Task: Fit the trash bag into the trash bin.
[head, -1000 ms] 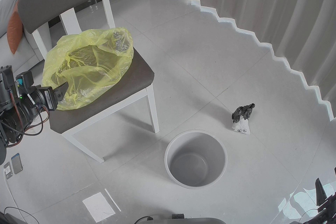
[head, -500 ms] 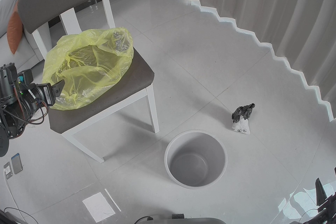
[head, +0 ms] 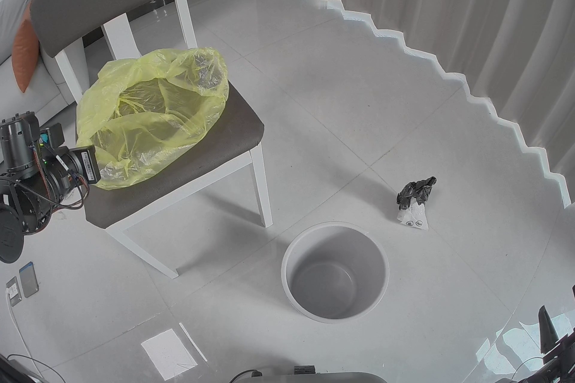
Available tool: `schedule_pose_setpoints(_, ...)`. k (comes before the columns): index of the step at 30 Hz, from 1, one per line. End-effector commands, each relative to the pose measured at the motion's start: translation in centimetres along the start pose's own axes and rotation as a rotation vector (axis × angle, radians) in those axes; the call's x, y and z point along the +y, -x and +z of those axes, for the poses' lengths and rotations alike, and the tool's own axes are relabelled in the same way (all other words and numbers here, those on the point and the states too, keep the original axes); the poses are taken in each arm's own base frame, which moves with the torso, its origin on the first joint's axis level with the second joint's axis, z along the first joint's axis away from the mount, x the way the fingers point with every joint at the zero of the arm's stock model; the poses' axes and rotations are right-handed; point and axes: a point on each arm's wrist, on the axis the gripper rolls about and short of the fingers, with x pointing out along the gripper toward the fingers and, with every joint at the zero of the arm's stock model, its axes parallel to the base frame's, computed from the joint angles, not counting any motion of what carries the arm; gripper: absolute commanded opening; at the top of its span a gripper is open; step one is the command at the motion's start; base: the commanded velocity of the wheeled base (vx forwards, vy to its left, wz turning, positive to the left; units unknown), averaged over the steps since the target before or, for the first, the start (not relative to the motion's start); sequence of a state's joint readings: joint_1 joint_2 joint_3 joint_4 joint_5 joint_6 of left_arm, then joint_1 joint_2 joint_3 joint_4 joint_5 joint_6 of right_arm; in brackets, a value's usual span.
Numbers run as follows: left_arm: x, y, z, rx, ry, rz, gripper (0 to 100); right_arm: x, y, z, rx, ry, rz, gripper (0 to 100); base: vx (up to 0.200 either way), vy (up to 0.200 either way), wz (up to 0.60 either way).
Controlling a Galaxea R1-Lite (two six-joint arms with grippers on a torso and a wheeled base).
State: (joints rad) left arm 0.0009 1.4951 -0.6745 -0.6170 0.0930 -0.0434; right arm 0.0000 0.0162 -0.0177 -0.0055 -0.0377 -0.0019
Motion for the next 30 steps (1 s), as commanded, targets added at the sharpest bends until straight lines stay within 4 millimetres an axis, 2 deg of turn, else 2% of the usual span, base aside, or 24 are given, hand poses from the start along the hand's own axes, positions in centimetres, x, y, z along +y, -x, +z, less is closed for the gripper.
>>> schedule_pose_setpoints(1,-0.2,0.2,0.7,-0.051,0.001,-0.048,0,0.1,0.1,0.3,-0.046,0.043,0.046,100,0.000,0.000,0.00)
schedule_pose_setpoints(3,-0.4,0.6,1.5,-0.110,-0.006,-0.087,0,0.2,1.2,4.4,-0.200,0.020,0.117,100,0.000,0.000,0.00)
schedule_pose_setpoints(6,-1.0,1.4,2.9,-0.190,-0.021,-0.179,0,0.3,1.5,9.4,-0.231,-0.063,0.180,100,0.000,0.000,0.00)
schedule_pose_setpoints(9,-1.7,2.2,3.9,-0.242,-0.052,-0.271,0,0.3,0.0,11.6,-0.184,-0.077,0.201,100,0.000,0.000,0.00)
schedule_pose_setpoints(12,-2.7,4.3,4.7,-0.305,-0.138,-0.418,0,0.5,-1.6,14.9,-0.161,-0.083,0.252,100,0.000,0.000,0.00)
schedule_pose_setpoints(14,-3.2,6.1,5.1,-0.364,-0.210,-0.505,0,0.6,-2.4,18.1,-0.188,-0.083,0.283,100,0.000,0.000,0.00)
schedule_pose_setpoints(15,-3.7,7.8,5.5,-0.410,-0.240,-0.582,0,0.7,-2.6,20.9,-0.230,-0.089,0.298,100,0.000,0.000,0.00)
schedule_pose_setpoints(16,-3.8,8.3,5.7,-0.425,-0.246,-0.606,0,0.7,-2.6,21.8,-0.246,-0.088,0.305,100,0.000,0.000,0.00)
schedule_pose_setpoints(17,-4.0,9.5,6.0,-0.456,-0.256,-0.664,0,0.7,-3.1,23.8,-0.266,-0.084,0.319,100,0.000,0.000,0.00)
schedule_pose_setpoints(19,-4.2,10.9,6.4,-0.490,-0.271,-0.740,0,0.8,-4.3,26.2,-0.246,-0.082,0.344,100,0.000,0.000,0.00)
schedule_pose_setpoints(20,-4.2,11.0,6.4,-0.490,-0.272,-0.746,0,0.9,-4.5,26.3,-0.243,-0.083,0.346,100,0.000,0.000,0.00)
schedule_pose_setpoints(21,-4.6,11.9,6.6,-0.501,-0.278,-0.815,0,1.0,-5.9,27.6,-0.192,-0.083,0.357,100,0.000,0.000,0.00)
schedule_pose_setpoints(23,-5.0,12.8,6.7,-0.519,-0.281,-0.879,0,1.2,-7.5,28.0,-0.127,-0.084,0.370,100,0.000,0.000,0.00)
schedule_pose_setpoints(26,-5.6,13.6,7.1,-0.548,-0.282,-0.940,0,1.5,-9.7,27.6,-0.046,-0.073,0.395,100,0.000,0.000,0.00)
schedule_pose_setpoints(27,-5.6,13.6,7.1,-0.548,-0.282,-0.940,0,1.5,-9.7,27.6,-0.046,-0.073,0.395,100,0.000,0.000,0.00)
schedule_pose_setpoints(30,-6.4,14.2,8.3,-0.541,-0.280,-0.993,0,1.9,-12.3,26.6,0.032,-0.023,0.406,100,0.000,0.000,0.00)
